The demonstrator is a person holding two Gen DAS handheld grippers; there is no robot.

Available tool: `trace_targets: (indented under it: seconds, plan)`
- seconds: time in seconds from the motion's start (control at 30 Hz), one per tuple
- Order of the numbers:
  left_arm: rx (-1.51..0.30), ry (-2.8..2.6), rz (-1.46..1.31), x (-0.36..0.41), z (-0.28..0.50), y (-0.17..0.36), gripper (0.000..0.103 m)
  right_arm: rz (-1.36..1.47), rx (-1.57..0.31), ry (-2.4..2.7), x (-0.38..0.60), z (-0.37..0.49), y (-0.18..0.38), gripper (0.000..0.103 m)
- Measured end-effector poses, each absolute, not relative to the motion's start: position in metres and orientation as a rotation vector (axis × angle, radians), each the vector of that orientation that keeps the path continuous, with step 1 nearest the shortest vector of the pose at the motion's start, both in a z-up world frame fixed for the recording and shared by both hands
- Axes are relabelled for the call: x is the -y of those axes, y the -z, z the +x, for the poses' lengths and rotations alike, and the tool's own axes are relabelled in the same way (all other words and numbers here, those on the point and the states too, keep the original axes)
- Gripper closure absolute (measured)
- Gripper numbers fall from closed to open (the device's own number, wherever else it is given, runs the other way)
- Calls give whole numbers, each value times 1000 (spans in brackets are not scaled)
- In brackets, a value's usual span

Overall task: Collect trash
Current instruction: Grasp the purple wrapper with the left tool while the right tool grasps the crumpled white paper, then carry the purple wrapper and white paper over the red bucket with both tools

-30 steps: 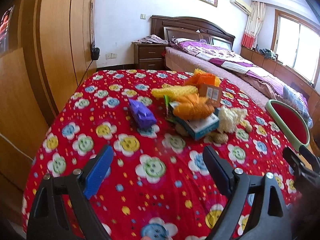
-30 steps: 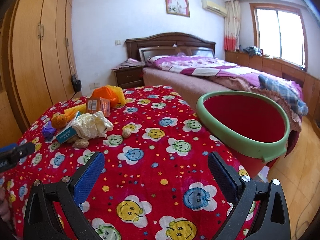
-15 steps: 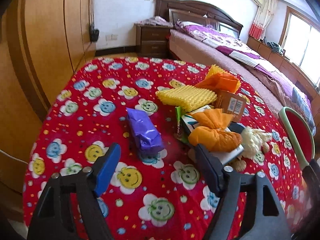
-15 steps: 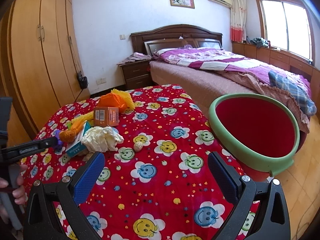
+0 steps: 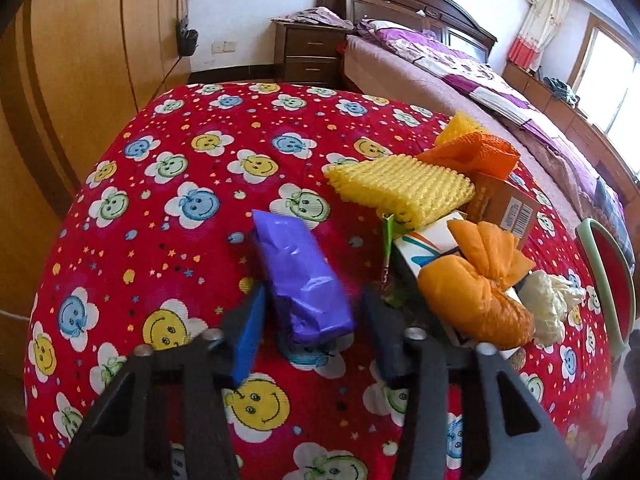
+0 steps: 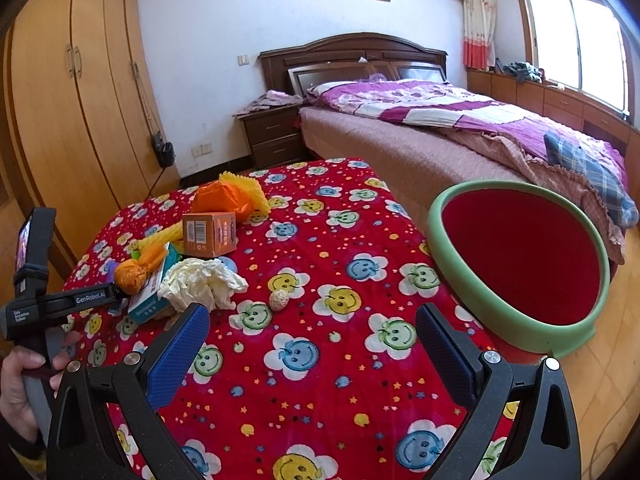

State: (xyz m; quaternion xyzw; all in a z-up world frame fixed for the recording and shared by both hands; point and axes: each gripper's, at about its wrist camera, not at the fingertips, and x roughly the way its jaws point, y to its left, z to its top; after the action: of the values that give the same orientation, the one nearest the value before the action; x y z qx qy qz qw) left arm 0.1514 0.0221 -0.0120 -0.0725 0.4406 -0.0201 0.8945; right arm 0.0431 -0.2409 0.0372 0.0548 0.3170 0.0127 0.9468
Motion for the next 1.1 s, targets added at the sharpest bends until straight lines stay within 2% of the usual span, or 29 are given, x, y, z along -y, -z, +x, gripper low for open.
trace_targets:
  seconds: [0.17,0.5,0.77,0.97,1.1]
  plan:
    - [-891,101,-217,-36,150,9,72,97,-663,-34,229,54,-36,1]
    - [-780,149,-247,-51,129,-12,72,113,-730,-88,196,88,-27,1]
    - [-760,213,-227,-42,118,-17,72,147,-759,-156,174,113,-14,2]
    - [-746,222,-228,-37,109,-26,72,193,-838,-194,176,126,1,48]
    - [-731,221,-232,-35,102,-34,72,269,-862,-236,181,127,2,64]
